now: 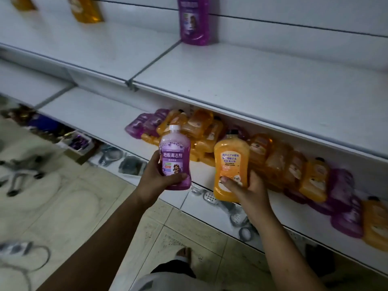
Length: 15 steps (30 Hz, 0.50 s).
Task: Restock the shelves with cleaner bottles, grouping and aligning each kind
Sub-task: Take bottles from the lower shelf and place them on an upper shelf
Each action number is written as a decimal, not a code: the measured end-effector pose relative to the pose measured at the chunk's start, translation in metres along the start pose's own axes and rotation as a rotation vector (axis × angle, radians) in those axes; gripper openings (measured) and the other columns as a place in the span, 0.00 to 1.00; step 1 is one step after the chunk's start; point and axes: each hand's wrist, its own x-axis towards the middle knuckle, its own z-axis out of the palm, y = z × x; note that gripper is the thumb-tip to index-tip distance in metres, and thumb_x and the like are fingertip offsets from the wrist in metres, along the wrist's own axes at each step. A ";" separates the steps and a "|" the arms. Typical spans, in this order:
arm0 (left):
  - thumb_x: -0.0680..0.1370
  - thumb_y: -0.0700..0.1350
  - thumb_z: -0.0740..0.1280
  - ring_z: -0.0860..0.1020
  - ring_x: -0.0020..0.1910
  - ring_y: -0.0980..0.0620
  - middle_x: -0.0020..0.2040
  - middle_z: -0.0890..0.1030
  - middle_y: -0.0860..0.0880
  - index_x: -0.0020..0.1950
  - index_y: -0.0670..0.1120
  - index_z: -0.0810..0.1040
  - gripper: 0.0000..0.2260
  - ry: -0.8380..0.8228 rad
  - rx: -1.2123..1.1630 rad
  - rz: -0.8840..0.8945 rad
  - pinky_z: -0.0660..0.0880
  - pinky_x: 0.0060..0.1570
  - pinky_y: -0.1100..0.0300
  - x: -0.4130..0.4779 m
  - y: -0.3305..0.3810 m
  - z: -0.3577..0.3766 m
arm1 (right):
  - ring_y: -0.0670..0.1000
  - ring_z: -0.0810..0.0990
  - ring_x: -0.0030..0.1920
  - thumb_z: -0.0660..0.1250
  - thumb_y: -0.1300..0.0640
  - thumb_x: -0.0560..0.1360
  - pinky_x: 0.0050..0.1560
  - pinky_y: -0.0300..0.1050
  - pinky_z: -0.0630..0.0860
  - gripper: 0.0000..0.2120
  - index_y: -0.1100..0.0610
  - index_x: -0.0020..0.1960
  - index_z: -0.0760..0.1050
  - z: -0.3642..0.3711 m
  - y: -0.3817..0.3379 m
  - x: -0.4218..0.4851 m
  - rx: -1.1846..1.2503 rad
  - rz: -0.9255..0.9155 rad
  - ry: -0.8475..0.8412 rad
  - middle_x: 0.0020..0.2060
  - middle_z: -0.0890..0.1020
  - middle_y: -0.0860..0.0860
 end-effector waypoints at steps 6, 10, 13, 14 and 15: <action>0.66 0.34 0.82 0.85 0.52 0.37 0.56 0.85 0.38 0.71 0.45 0.73 0.36 0.214 0.021 0.094 0.84 0.49 0.47 -0.056 0.035 -0.054 | 0.45 0.87 0.53 0.80 0.56 0.69 0.48 0.38 0.82 0.25 0.53 0.64 0.78 0.036 -0.020 -0.016 0.013 -0.138 -0.210 0.53 0.87 0.44; 0.67 0.32 0.79 0.86 0.51 0.41 0.56 0.85 0.39 0.73 0.43 0.71 0.36 0.289 0.025 0.191 0.84 0.48 0.51 -0.075 0.059 -0.090 | 0.47 0.86 0.56 0.80 0.54 0.69 0.53 0.44 0.84 0.27 0.52 0.66 0.77 0.076 -0.042 -0.022 0.013 -0.221 -0.269 0.56 0.87 0.46; 0.68 0.32 0.80 0.86 0.54 0.40 0.58 0.84 0.40 0.74 0.44 0.70 0.37 0.324 0.021 0.250 0.83 0.51 0.50 -0.080 0.075 -0.120 | 0.45 0.86 0.55 0.80 0.55 0.70 0.52 0.41 0.84 0.27 0.52 0.67 0.77 0.112 -0.071 -0.022 -0.001 -0.285 -0.318 0.56 0.87 0.44; 0.67 0.33 0.81 0.85 0.55 0.40 0.59 0.84 0.40 0.75 0.44 0.70 0.39 0.338 0.015 0.264 0.83 0.51 0.50 -0.081 0.080 -0.132 | 0.45 0.87 0.54 0.80 0.56 0.70 0.52 0.41 0.84 0.26 0.52 0.66 0.77 0.127 -0.080 -0.020 -0.017 -0.304 -0.327 0.55 0.87 0.45; 0.67 0.34 0.82 0.85 0.56 0.39 0.59 0.83 0.40 0.75 0.44 0.70 0.40 0.351 0.008 0.280 0.83 0.52 0.49 -0.082 0.085 -0.145 | 0.45 0.87 0.53 0.80 0.57 0.70 0.51 0.40 0.84 0.25 0.53 0.65 0.77 0.141 -0.089 -0.018 -0.028 -0.317 -0.331 0.54 0.87 0.45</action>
